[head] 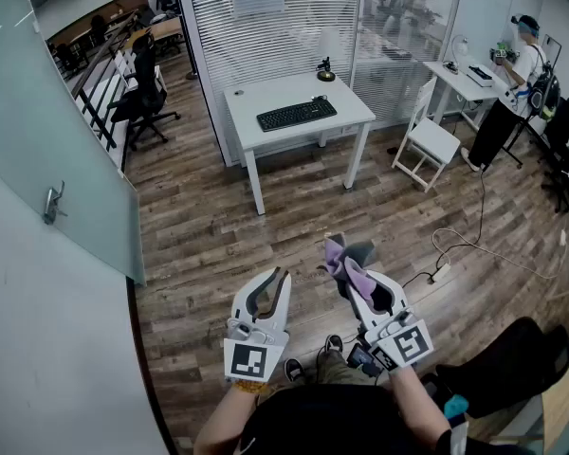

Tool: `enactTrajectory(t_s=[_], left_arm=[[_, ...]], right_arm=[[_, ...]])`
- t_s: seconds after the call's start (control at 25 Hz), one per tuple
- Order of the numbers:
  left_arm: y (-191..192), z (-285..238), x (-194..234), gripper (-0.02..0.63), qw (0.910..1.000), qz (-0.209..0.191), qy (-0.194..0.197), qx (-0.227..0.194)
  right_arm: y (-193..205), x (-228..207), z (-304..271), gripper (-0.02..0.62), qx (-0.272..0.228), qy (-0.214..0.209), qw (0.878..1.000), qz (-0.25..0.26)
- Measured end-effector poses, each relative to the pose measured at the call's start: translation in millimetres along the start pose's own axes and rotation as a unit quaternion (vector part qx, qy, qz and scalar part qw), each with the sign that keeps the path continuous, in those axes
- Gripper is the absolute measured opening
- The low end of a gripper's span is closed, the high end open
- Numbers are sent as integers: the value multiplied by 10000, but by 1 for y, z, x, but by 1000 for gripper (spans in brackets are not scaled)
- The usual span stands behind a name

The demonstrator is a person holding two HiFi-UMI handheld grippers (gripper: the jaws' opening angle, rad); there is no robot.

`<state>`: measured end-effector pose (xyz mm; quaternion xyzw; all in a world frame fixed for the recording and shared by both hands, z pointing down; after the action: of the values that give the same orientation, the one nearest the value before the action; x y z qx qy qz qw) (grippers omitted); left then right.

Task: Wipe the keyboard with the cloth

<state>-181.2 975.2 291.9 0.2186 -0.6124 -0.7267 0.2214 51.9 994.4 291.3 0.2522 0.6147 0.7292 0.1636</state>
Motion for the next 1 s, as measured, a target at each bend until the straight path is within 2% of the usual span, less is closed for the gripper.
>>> enactTrajectory(t_s=[0.12, 0.28, 0.4, 0.52, 1.0], left_arm=[[0, -3, 10, 55, 10000, -6, 26, -6], [9, -13, 22, 55, 10000, 40, 23, 51], [15, -29, 27, 54, 9998, 180, -28, 89], [24, -48, 37, 55, 9997, 125, -76, 195], [45, -184, 61, 54, 9991, -50, -223, 368]], right_arm=[[1, 2, -10, 86, -33, 78, 10000, -53], [10, -6, -22, 89, 55, 335, 9987, -377], [21, -21, -34, 91, 66, 336, 9976, -597], [35, -37, -54, 91, 34, 280, 9968, -743], [74, -160, -137, 91, -53, 42, 9948, -1017]])
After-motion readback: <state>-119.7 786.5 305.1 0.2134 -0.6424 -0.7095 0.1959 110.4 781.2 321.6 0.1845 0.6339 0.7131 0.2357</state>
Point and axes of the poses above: the fingertips, and each gripper's own axes: z backward along the fingers, x to its left, y out of its underside, the point moved 9 cm from there along z, backward along the fingers, and after that the axes turned 8 degrees about z, right-handed, at the moved point
